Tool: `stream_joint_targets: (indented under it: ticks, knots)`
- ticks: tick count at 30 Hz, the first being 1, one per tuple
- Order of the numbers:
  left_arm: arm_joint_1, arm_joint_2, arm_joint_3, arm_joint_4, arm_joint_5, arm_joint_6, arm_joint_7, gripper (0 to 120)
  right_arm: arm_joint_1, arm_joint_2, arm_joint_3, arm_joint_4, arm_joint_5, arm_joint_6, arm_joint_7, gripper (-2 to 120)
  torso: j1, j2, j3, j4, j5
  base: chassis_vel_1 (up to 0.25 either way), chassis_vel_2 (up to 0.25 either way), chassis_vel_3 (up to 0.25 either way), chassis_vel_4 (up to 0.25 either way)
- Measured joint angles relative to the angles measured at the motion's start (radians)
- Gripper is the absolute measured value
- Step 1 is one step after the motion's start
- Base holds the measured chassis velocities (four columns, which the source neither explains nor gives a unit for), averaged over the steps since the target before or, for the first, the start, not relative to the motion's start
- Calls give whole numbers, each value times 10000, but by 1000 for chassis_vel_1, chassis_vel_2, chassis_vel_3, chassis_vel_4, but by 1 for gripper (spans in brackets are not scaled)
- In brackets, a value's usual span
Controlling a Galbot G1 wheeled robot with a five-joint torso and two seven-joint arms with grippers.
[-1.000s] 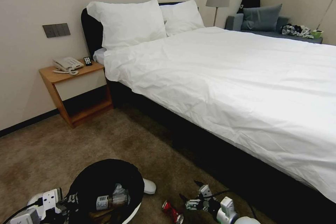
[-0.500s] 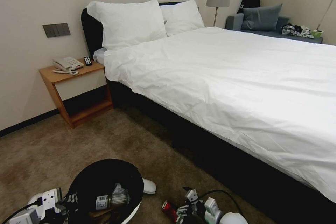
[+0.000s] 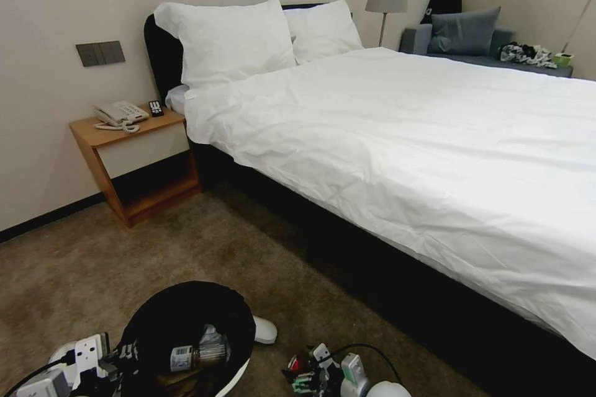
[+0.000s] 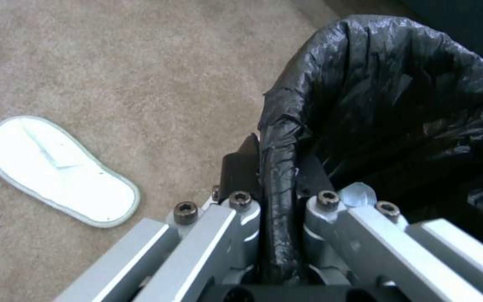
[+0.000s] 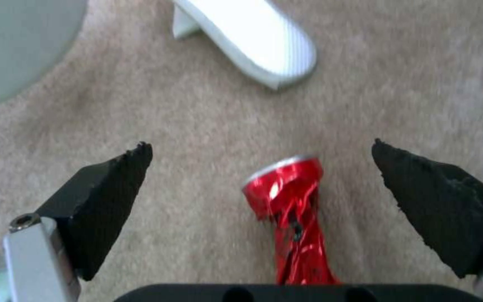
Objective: Pick up the trash bin, then pick up the garbage from the floor and place it into the trash bin.
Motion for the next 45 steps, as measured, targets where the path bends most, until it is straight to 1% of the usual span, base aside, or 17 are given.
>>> stream_joint_targets:
  ticks: [7,11,13,15,19,20,21,22,23,26,27,28,29,30,32,34,45]
  knots:
    - [39,-27,4,-27,24,0,0,4,102,23,-178,-177,363,-405,205,100,0,0,0,0,0,0,0,0,0]
    - [78,-37,-8,-105,32,0,0,4,108,101,-319,-427,533,-1202,602,100,0,-1,0,0,1,0,0,0,0]
    - [98,-35,-30,-128,31,0,0,4,101,109,-326,-522,559,-1438,696,100,0,-1,0,0,1,0,0,0,0]
    - [124,-41,-41,-138,31,-3,0,4,50,70,-326,-573,569,-1669,783,100,0,-1,0,0,1,0,0,0,0]
    - [130,-59,-41,-144,30,-10,3,4,28,108,-312,-686,580,-1797,851,99,0,-1,0,-1,0,0,0,0,0]
    - [130,-60,-43,-164,30,-11,5,4,42,186,-287,-779,579,-1818,856,93,0,-1,0,0,1,0,0,0,0]
    - [130,-60,-43,-164,30,-11,5,4,42,186,-287,-779,579,-1818,856,93,0,-1,0,0,1,0,0,0,0]
    - [133,-60,-47,-179,28,-11,6,4,62,227,-265,-831,579,-1824,857,90,0,-1,0,0,3,0,0,0,0]
    - [143,-58,-55,-195,24,-12,8,4,96,253,-243,-868,576,-1825,857,82,0,-1,0,0,1,0,0,0,0]
    - [157,-54,-62,-209,22,-12,9,4,128,256,-225,-878,574,-1827,848,79,0,-1,0,0,1,0,0,0,0]
    - [172,-52,-66,-214,21,-17,10,4,147,252,-198,-878,572,-1831,842,71,1,-1,0,0,1,0,0,0,0]
    - [181,-50,-66,-222,19,-22,12,4,130,231,-163,-873,558,-1831,831,57,0,-1,0,0,1,0,0,0,0]
    - [181,-41,-67,-223,17,-23,14,4,102,221,-151,-854,550,-1831,827,49,0,-1,0,0,1,0,0,0,0]
    - [181,-41,-67,-223,17,-23,14,4,102,221,-151,-854,550,-1831,827,49,0,-1,0,0,1,0,0,0,0]
    - [180,-34,-66,-224,15,-25,15,4,66,209,-124,-834,534,-1830,824,43,0,-1,0,0,0,0,0,0,0]
    - [178,-30,-64,-224,14,-25,15,4,44,203,-117,-826,527,-1829,821,42,0,0,0,-1,0,0,0,0,0]
    - [184,12,-81,-237,-24,-27,20,4,-39,166,-121,-762,464,-1824,794,42,0,0,0,0,0,0,0,0,0]
